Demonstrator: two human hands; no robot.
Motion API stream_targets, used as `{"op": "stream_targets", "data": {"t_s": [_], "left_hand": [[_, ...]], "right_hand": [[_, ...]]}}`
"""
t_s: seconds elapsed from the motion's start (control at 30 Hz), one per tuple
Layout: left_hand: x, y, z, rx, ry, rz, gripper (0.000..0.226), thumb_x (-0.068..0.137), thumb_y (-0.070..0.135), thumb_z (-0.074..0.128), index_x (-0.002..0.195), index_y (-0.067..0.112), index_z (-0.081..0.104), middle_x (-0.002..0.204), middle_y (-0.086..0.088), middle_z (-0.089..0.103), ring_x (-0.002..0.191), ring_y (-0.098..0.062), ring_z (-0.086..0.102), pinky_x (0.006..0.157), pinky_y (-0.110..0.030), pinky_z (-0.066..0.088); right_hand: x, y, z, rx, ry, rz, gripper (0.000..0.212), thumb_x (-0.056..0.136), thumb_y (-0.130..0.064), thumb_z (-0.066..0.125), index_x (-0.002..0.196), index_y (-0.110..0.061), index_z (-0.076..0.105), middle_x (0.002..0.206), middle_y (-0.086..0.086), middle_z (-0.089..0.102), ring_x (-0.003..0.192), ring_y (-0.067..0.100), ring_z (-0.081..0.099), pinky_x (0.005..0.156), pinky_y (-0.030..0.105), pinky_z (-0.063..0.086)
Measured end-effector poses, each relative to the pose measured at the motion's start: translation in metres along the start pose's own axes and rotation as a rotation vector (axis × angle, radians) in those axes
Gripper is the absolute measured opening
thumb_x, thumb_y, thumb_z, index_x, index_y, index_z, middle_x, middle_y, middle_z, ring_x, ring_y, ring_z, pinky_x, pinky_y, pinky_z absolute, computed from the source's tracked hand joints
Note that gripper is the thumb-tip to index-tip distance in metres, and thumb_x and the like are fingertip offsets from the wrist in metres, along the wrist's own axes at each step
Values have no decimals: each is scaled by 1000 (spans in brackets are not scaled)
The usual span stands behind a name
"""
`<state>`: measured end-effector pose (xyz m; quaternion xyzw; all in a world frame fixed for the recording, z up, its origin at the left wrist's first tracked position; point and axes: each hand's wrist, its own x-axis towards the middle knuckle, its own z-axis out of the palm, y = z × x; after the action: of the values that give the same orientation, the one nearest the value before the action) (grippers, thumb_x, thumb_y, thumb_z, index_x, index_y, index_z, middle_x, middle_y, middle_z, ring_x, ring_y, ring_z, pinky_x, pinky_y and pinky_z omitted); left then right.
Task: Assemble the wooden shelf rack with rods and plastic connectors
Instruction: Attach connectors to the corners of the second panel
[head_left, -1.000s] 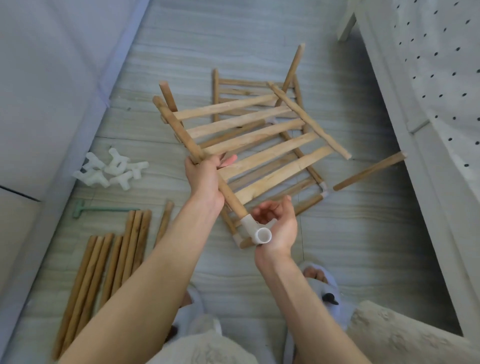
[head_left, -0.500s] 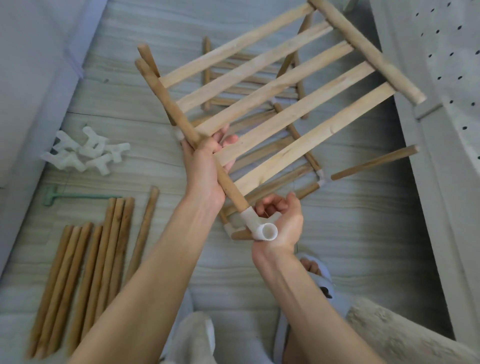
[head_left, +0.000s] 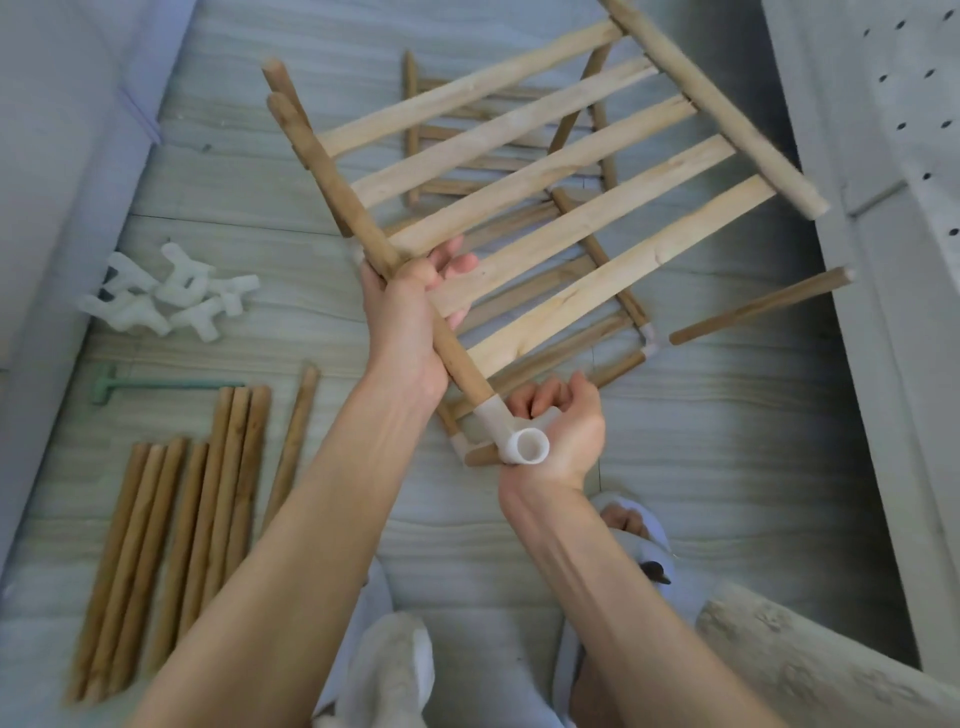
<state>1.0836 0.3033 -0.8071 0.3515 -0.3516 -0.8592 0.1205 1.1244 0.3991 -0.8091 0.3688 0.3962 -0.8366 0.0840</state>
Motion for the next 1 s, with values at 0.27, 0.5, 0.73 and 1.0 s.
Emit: {"op": "stream_targets", "data": {"t_s": [0.27, 0.5, 0.73, 1.0], "left_hand": [[2, 4, 5, -13, -60, -1, 47, 84, -8, 33, 125, 13, 41, 114, -9, 68, 77, -12, 67, 97, -39, 48], [16, 8, 11, 7, -39, -21, 35, 85, -10, 29, 106, 12, 46, 107, -9, 68, 77, -11, 70, 81, -34, 48], [20, 7, 8, 48, -50, -6, 45, 83, -10, 29, 123, 9, 37, 114, -13, 66, 92, -19, 70, 70, -38, 59], [28, 22, -6, 245, -109, -35, 24, 91, 8, 52, 113, 13, 42, 97, -6, 69, 95, -12, 67, 69, -38, 59]], "right_hand": [[1, 10, 0, 69, 22, 23, 63, 96, -25, 36, 33, -21, 28, 39, -6, 26, 36, 9, 31, 45, 22, 27], [11, 12, 11, -100, 62, -19, 61, 89, -20, 38, 28, -22, 34, 38, -7, 35, 37, 10, 35, 44, 20, 30], [14, 6, 10, -361, 115, -82, 44, 91, -16, 39, 48, -13, 30, 38, -4, 32, 41, 15, 36, 46, 21, 32], [9, -1, 5, -741, -30, -198, 50, 97, -28, 37, 51, -11, 44, 50, 0, 50, 52, 14, 42, 58, 26, 35]]}}
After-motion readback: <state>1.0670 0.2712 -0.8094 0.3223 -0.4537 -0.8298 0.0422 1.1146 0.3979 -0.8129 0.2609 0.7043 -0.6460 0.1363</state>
